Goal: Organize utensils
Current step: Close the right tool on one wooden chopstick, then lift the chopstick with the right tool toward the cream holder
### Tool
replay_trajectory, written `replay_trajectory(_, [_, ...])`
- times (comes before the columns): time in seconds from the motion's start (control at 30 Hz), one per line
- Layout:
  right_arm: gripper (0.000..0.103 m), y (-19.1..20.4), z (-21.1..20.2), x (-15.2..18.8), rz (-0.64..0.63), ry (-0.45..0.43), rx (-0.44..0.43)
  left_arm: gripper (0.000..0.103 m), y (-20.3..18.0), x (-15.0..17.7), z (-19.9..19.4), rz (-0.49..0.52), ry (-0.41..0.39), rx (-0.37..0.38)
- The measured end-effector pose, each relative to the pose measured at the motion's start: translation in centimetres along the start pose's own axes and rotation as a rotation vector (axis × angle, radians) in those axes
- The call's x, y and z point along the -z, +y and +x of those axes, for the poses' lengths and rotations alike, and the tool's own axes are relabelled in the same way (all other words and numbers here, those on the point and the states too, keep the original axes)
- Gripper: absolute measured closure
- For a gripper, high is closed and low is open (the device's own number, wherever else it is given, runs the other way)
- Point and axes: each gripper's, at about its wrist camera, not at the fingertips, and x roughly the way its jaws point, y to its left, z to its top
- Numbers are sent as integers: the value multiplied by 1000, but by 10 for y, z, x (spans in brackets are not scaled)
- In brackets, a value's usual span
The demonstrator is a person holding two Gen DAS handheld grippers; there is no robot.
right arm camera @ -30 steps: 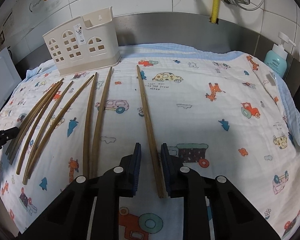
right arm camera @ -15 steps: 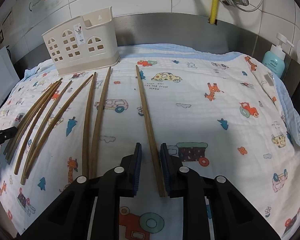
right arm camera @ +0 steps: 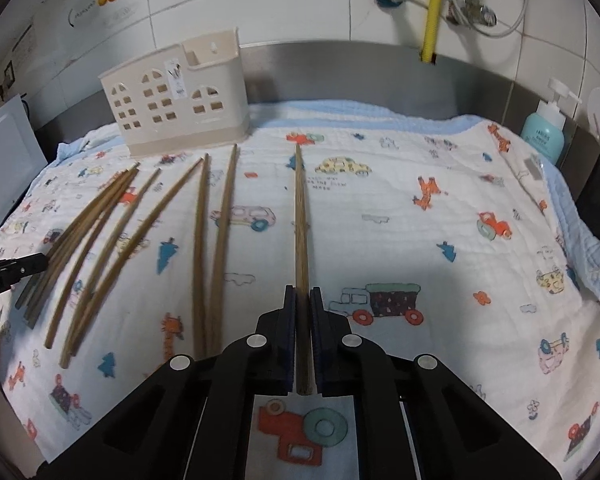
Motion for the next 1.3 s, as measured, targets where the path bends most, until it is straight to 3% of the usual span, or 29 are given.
replay_trajectory(0.53, [96, 21, -67, -30, -14, -159, -53, 98, 0, -9, -45, 27, -128, 27])
replay_trajectory(1.0, [97, 37, -100, -54, -32, -223, -93, 98, 1, -21, -79, 57, -210, 63])
replay_trajectory(1.3, [97, 46, -109, -81, -53, -238, -144, 98, 2, -40, -89, 78, -213, 99])
